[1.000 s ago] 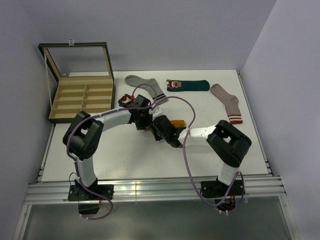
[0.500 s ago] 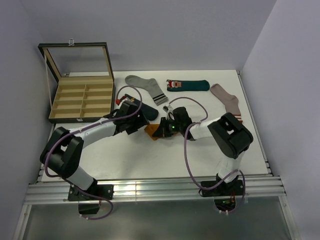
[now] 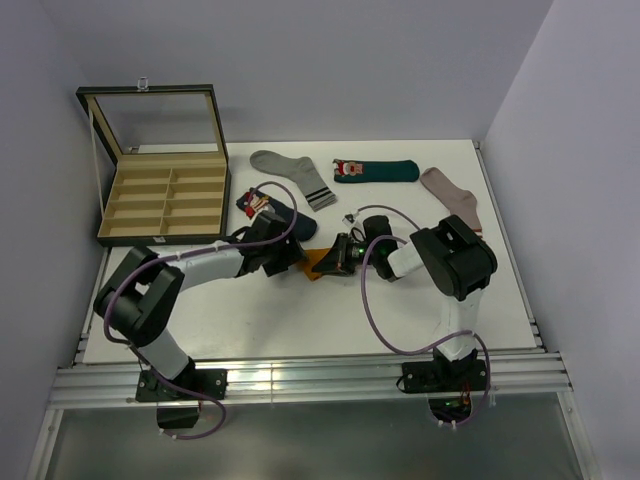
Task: Roll the socks
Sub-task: Roll the sock at the center of the board.
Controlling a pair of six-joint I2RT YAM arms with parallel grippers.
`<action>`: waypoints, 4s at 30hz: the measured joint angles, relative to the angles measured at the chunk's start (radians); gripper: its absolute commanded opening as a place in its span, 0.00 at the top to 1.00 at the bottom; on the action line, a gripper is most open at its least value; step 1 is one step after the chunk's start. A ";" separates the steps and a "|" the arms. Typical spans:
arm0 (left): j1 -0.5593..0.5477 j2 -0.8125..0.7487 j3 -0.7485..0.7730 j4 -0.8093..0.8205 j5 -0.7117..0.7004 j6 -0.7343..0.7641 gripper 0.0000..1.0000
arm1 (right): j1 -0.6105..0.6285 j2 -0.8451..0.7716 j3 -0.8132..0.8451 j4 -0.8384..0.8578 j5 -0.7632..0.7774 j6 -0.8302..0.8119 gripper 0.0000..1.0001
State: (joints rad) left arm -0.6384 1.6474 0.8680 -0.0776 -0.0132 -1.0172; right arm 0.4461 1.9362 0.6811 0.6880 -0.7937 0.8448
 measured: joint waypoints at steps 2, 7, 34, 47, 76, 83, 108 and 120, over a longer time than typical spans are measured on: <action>0.000 0.010 0.000 0.006 0.002 0.000 0.30 | -0.006 0.006 0.000 0.004 -0.006 0.018 0.93; 0.000 0.030 0.000 0.023 0.008 -0.001 0.33 | -0.013 0.017 0.001 0.008 -0.013 0.040 0.92; -0.007 0.125 0.047 0.106 0.046 0.002 0.67 | -0.011 -0.024 0.026 -0.118 0.051 -0.002 0.69; -0.051 0.166 0.188 -0.085 -0.041 0.055 0.92 | 0.162 -0.344 -0.006 -0.406 0.553 -0.264 0.60; -0.067 0.229 0.321 -0.259 -0.071 0.093 0.93 | 0.547 -0.299 -0.029 -0.285 1.172 -0.622 0.54; -0.067 0.231 0.324 -0.263 -0.071 0.092 0.93 | 0.571 -0.301 -0.028 -0.280 1.222 -0.646 0.53; 0.002 0.207 0.263 -0.192 -0.026 0.063 0.91 | 0.582 -0.111 0.172 -0.372 1.355 -0.643 0.99; 0.011 0.146 0.183 -0.166 -0.003 0.001 0.38 | 0.529 -0.202 0.143 -0.467 1.163 -0.563 1.00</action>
State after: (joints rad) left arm -0.6273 1.7935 1.0512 -0.2432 -0.0162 -1.0161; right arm 0.9756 1.7344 0.8242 0.2214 0.3691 0.2821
